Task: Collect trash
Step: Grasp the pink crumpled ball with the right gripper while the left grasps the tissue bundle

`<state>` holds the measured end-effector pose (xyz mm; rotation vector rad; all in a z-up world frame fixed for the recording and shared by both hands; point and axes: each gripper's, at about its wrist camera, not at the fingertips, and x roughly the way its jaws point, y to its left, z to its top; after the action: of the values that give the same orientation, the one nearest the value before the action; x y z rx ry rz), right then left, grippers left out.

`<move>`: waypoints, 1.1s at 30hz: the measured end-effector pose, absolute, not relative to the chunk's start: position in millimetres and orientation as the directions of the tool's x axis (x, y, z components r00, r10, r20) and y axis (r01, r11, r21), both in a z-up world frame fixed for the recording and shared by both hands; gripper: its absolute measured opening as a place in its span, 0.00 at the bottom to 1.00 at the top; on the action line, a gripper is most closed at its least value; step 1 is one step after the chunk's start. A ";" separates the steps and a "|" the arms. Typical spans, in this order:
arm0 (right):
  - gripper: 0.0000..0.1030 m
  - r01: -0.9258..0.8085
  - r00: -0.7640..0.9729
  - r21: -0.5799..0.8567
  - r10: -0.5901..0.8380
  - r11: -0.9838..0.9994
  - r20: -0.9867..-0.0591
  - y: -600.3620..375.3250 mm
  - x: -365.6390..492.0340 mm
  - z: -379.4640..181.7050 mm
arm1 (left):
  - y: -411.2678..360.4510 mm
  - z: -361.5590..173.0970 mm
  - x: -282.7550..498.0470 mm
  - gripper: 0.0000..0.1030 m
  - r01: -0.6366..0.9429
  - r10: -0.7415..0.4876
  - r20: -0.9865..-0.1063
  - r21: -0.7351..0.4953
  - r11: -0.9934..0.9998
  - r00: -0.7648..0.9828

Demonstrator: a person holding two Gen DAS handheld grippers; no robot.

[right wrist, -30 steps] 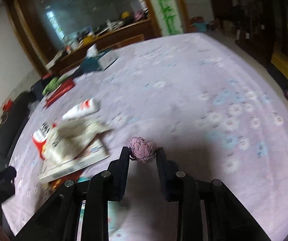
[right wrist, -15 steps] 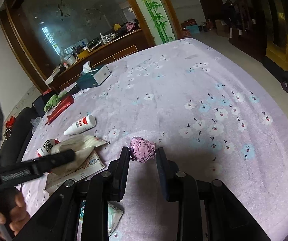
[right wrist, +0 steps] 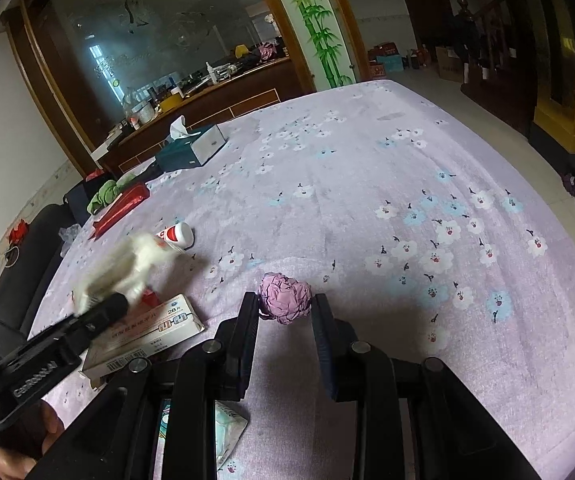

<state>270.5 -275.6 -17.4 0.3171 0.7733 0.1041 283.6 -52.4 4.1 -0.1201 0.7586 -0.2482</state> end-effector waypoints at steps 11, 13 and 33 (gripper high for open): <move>0.28 -0.008 0.720 0.238 0.171 0.971 -0.673 -258.1 267.9 -16.4 | -51.4 11.2 270.9 0.44 0.157 -0.179 -0.575 -0.087 0.984 0.798; 0.28 -0.015 0.721 0.215 0.159 0.977 -0.674 -253.8 267.3 -16.6 | -50.4 11.6 270.7 0.44 0.151 -0.167 -0.571 -0.076 0.986 0.804; 0.28 0.042 0.790 -0.014 -0.042 0.999 -0.612 -238.4 254.6 -5.1 | -59.4 12.3 259.0 0.44 0.188 -0.185 -0.557 -0.051 0.981 0.810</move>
<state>254.6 -238.4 -5.1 -0.0001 0.6587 -0.0451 259.0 -59.4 12.3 0.0063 0.5949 -0.1994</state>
